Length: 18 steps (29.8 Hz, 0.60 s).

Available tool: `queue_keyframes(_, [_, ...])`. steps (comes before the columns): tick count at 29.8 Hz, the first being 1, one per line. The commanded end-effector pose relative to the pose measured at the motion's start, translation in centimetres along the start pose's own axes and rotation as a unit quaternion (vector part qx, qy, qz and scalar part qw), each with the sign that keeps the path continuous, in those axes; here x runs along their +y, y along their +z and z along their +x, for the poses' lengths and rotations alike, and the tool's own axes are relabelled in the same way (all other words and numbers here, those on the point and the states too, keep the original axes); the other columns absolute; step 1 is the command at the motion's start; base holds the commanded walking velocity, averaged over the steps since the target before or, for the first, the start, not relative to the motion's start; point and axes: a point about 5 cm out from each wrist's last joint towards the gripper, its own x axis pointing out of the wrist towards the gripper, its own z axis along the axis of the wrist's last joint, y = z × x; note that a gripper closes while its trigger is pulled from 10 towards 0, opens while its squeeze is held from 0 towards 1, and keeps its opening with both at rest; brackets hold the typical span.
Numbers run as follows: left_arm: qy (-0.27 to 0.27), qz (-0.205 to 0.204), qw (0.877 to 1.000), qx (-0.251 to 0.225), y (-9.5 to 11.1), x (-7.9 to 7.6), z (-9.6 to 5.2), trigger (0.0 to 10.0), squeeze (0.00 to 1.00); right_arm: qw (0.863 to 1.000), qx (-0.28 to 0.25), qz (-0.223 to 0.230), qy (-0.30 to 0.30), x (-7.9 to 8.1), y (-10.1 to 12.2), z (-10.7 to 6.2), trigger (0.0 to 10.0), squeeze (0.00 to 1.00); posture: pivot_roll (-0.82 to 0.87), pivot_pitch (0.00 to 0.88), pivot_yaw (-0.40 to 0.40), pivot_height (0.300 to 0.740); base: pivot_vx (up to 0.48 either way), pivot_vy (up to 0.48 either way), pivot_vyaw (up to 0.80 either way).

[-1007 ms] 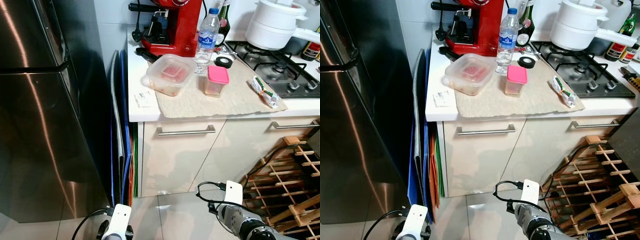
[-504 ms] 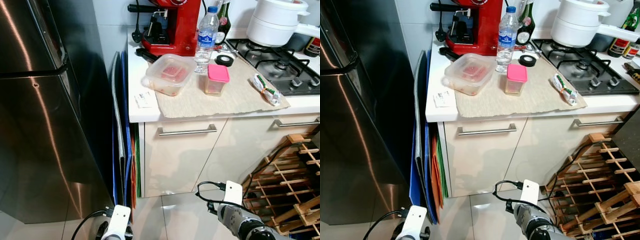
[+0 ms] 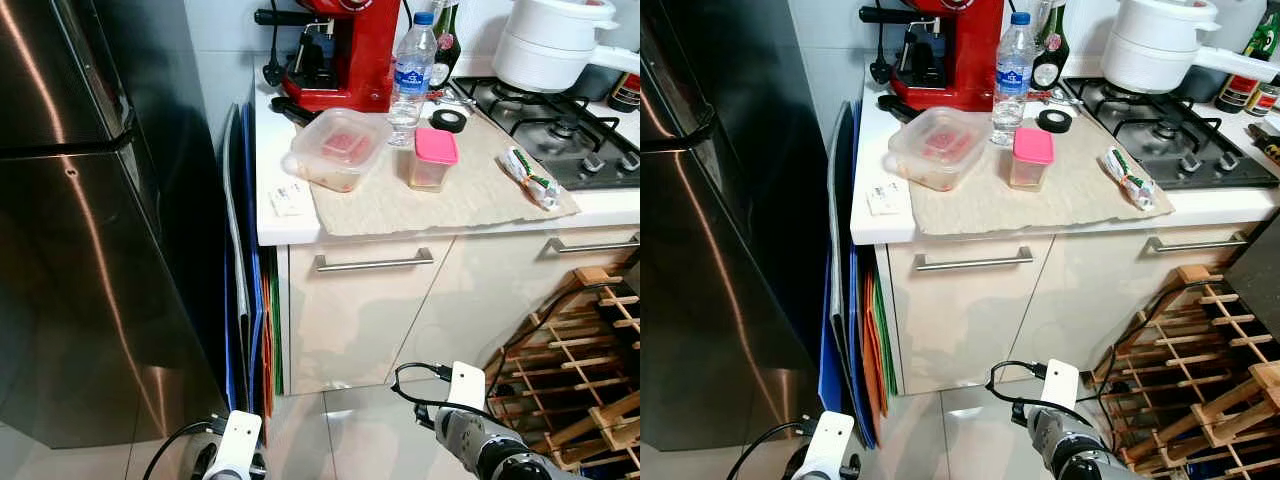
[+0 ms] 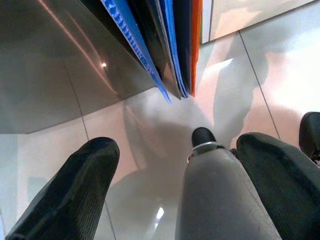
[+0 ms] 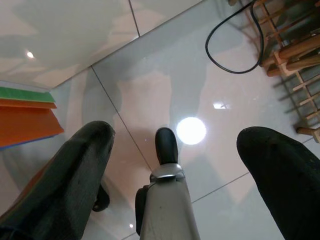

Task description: Restocking fridge

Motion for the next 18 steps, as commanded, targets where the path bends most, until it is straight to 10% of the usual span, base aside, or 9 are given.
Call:
queue_keyframes(1, [-0.119,-0.085,0.988,-0.047,13.00,0.31,1.09,10.0,0.00,1.000,-0.005,0.010,-0.002,-0.07,0.07,0.00,10.0,0.00,0.07,0.000,-0.002,0.740,0.000,0.000,0.00])
queue_keyframes(18, [-0.126,-0.098,0.986,-0.040,12.86,0.31,1.09,10.0,0.00,1.000,-0.006,0.002,-0.003,-0.21,0.10,0.01,10.0,0.00,0.07,0.000,-0.010,0.740,0.000,0.000,0.00])
